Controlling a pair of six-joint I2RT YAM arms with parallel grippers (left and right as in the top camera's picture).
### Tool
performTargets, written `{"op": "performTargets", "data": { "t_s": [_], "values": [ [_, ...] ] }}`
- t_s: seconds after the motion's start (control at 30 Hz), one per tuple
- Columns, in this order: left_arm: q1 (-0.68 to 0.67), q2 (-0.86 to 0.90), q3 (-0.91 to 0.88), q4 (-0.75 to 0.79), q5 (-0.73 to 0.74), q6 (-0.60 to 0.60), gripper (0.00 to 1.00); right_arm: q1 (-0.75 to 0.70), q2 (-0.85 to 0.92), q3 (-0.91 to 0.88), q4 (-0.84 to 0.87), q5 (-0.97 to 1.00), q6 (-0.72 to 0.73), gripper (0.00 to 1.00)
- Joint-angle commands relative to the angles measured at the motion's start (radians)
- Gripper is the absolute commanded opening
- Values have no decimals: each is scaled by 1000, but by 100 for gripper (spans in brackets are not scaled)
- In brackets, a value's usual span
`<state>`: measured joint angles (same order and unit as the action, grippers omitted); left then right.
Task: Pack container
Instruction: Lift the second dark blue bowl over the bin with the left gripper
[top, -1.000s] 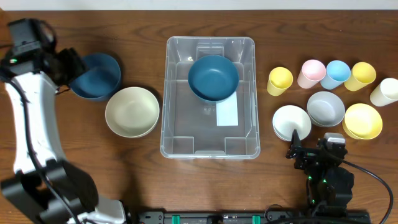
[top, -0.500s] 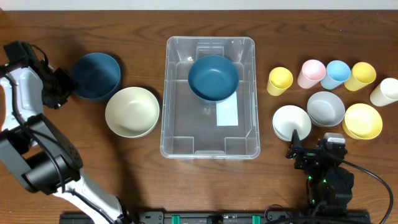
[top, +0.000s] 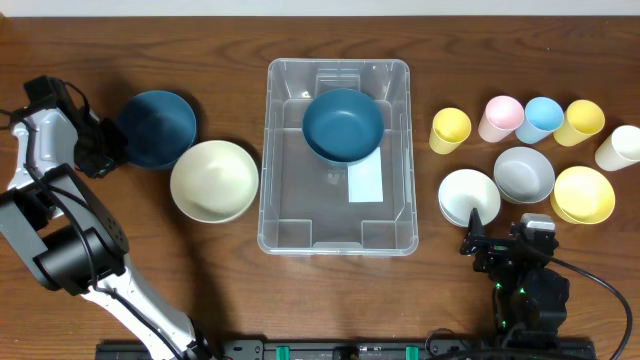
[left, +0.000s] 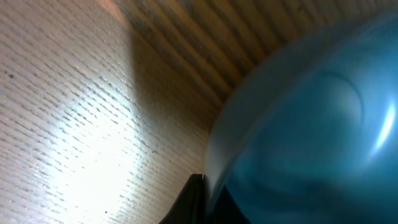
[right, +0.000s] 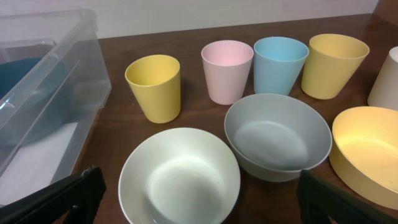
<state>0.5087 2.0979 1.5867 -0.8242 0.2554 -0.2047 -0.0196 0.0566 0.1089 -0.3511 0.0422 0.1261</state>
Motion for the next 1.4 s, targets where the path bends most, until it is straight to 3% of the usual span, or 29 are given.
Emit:
{"op": "performTargets", "data": {
  "t_s": [0.0, 0.37, 0.6, 0.8, 1.0, 1.37],
  "values": [
    [3, -57, -7, -9, -1, 28, 6, -9, -6, -3, -1, 6, 11, 99],
    [-27, -485, 5, -31, 50, 28, 6, -9, -6, -3, -1, 6, 11, 99],
    [-266, -658, 5, -140, 71, 51, 6, -9, -6, -3, -1, 6, 11, 99],
    [-564, -641, -8, -165, 69, 54, 6, -9, -6, -3, -1, 6, 11, 99],
    [-756, -548, -10, -147, 39, 53, 6, -9, -6, -3, -1, 6, 11, 99],
    [-879, -301, -10, -50, -69, 50, 6, -9, -6, -3, -1, 6, 11, 99]
  ]
}}
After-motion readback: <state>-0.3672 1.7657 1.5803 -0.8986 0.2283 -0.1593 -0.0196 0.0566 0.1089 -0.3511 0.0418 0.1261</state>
